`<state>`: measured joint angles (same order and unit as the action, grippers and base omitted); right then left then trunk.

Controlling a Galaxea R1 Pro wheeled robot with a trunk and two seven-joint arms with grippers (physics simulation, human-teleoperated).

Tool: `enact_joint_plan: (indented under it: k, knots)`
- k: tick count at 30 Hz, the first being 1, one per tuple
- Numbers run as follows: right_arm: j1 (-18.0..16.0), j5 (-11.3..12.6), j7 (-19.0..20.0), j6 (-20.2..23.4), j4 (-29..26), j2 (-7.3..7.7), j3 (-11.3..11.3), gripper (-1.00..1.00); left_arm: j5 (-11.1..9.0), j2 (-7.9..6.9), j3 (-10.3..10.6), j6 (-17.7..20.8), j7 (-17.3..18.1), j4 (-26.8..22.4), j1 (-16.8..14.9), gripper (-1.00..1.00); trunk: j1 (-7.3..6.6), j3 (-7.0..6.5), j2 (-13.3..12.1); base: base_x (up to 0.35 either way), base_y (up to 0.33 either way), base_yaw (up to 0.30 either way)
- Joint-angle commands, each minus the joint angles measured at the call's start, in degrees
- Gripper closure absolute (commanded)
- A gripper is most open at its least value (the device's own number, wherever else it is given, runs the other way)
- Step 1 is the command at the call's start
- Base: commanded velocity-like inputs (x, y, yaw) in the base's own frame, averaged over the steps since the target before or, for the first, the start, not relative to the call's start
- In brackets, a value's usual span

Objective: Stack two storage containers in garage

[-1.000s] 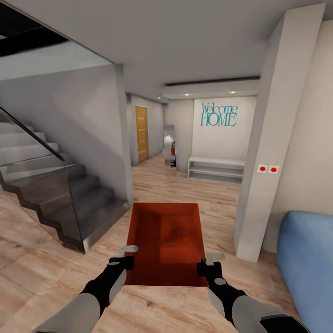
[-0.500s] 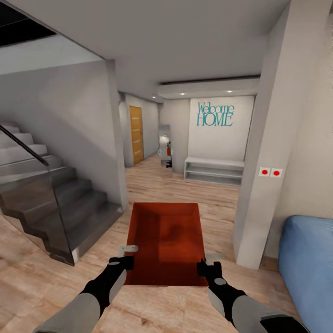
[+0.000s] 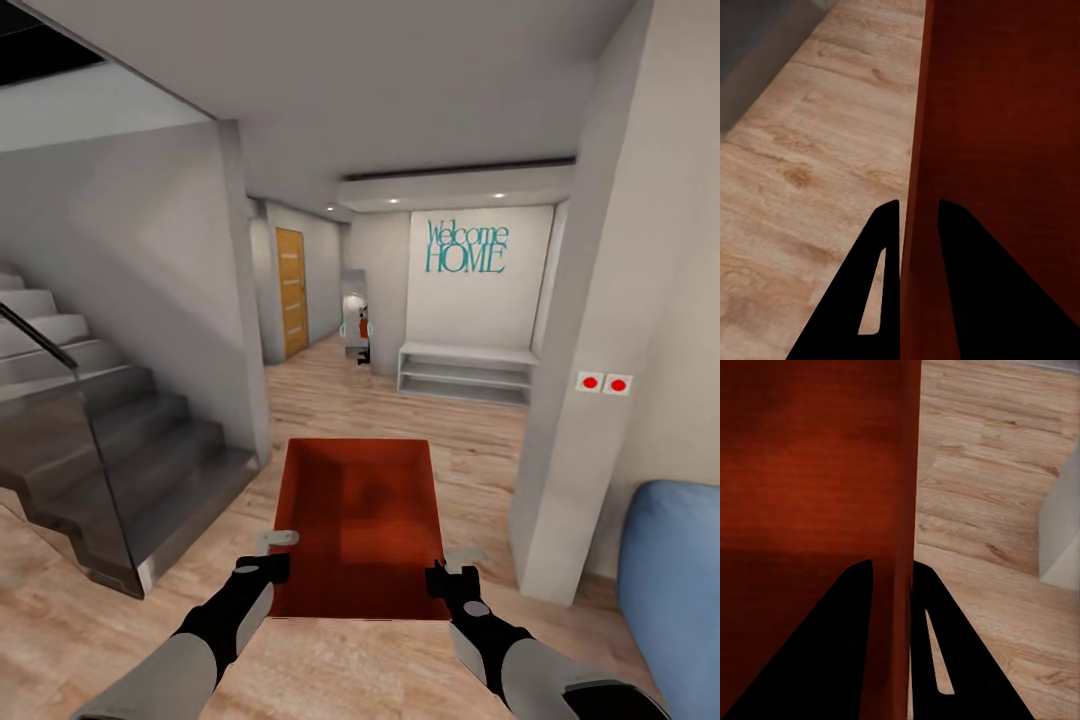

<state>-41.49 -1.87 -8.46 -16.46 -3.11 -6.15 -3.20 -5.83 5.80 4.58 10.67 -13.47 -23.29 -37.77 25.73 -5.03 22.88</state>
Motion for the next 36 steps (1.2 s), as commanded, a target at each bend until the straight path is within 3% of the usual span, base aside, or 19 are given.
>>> enact_joint_plan:
  k: [1, 36]
  knots:
    - [0.01, -0.80, 0.46, 0.10, 0.03, -0.02, 2.93, 1.00, 1.00, -0.08, -2.12, -3.83, -1.65, -0.27, -0.02, 1.00, 0.05, 0.02, 0.04, 0.322, 0.000, 0.000]
    - [0.01, -0.82, 0.54, 0.02, 0.03, -0.03, 2.93, 1.00, 1.00, -0.08, -2.12, -3.90, -1.65, -0.27, -0.01, 1.00, 0.05, 0.02, 0.04, 0.322, 0.000, 0.000]
